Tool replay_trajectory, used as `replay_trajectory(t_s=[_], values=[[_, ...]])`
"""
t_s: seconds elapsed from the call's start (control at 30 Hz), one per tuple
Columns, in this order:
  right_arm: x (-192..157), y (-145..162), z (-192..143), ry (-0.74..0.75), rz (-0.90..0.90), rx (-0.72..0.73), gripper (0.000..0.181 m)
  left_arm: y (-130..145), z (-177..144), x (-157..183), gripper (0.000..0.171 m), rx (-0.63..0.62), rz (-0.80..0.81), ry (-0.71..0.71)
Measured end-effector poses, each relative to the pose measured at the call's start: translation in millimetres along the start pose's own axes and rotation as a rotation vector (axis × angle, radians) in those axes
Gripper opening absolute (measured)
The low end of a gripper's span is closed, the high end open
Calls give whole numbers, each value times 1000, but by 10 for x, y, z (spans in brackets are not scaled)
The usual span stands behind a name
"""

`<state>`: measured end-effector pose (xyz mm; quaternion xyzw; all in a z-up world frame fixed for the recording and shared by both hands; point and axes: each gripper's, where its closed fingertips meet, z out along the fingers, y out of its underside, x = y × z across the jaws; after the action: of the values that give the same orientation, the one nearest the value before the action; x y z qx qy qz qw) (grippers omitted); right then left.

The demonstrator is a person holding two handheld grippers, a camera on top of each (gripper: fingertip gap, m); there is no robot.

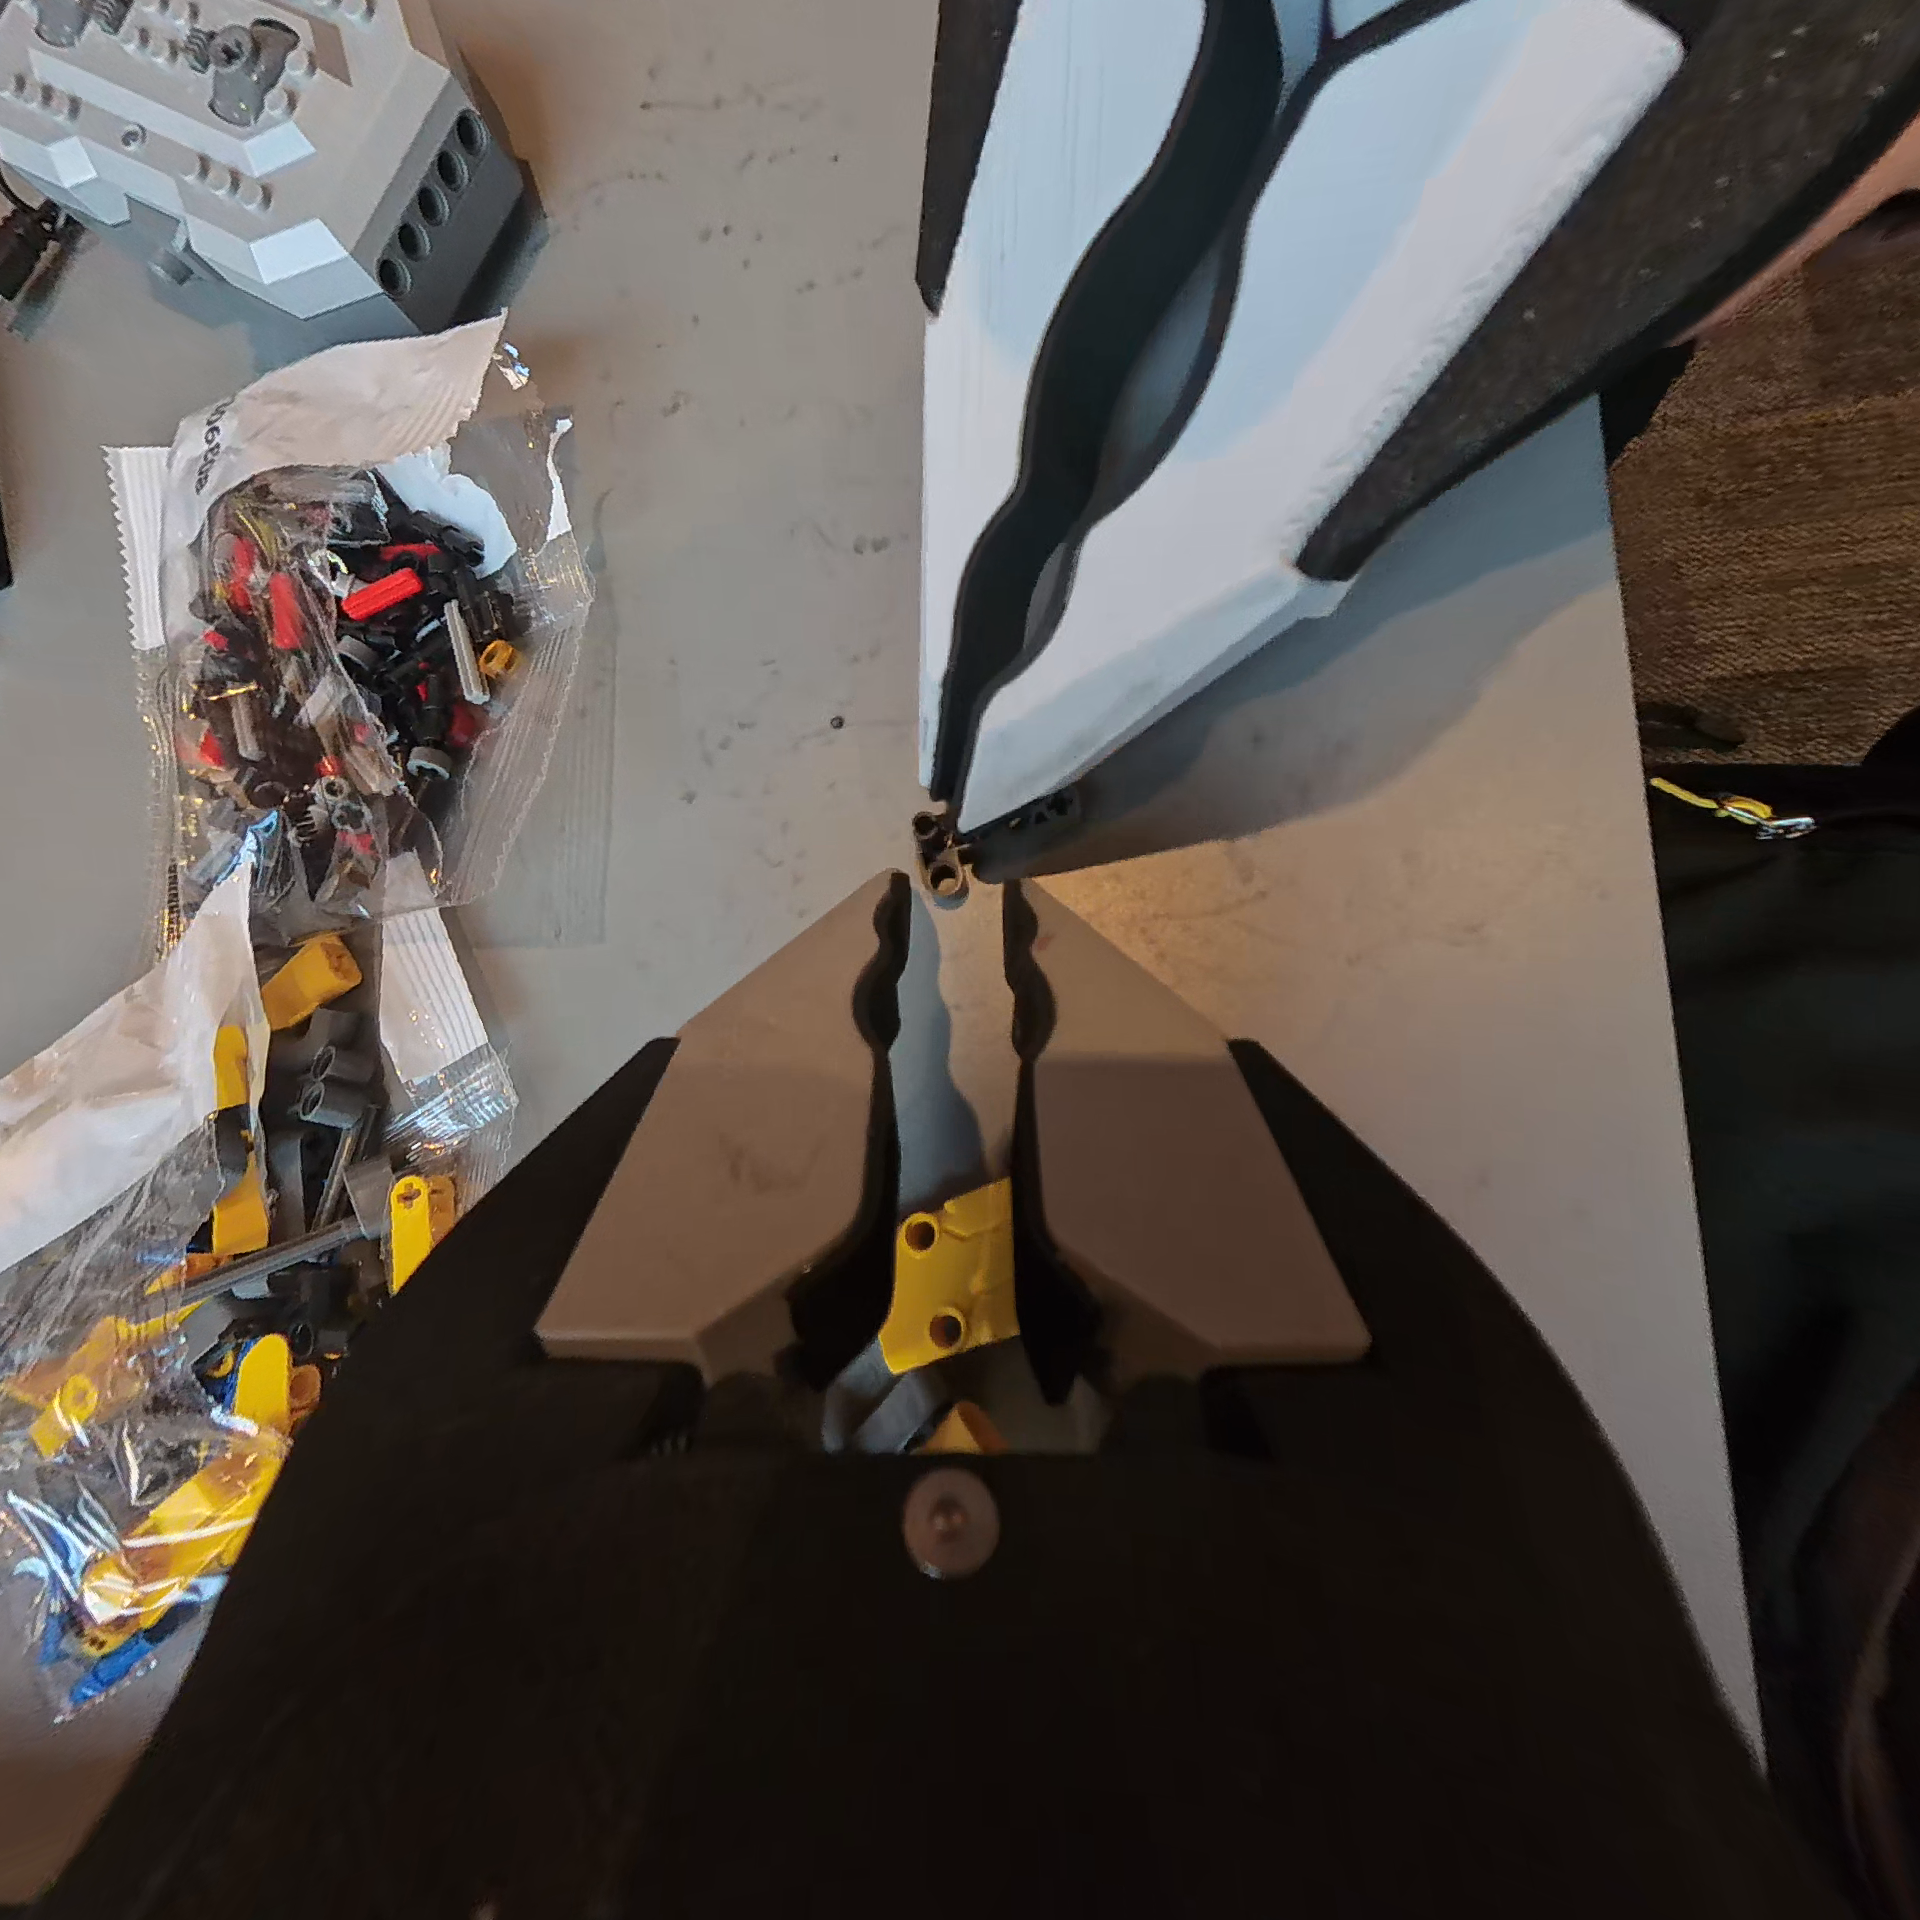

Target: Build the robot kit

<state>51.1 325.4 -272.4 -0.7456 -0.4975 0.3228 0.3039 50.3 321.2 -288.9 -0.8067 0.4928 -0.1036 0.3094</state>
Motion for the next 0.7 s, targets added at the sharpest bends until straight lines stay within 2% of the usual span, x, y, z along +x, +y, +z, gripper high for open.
replay_trajectory(t_s=[0.17, 0.27, 0.53, 0.7], values=[[-6, 8, -8, -2, -23, 2, 3, 2, 10, -15, 5, 4, 10, -15], [-14, 19, -18, 1, -49, 0, 3, 2, 10, -16, 5, 7, 15, -21], [-27, 58, -35, 86, -257, -40, 4, 0, 11, -16, 5, 17, -1, -8], [-2, 49, -23, 178, -415, -122, 3, 2, 14, -40, 5, 18, -3, -21]])
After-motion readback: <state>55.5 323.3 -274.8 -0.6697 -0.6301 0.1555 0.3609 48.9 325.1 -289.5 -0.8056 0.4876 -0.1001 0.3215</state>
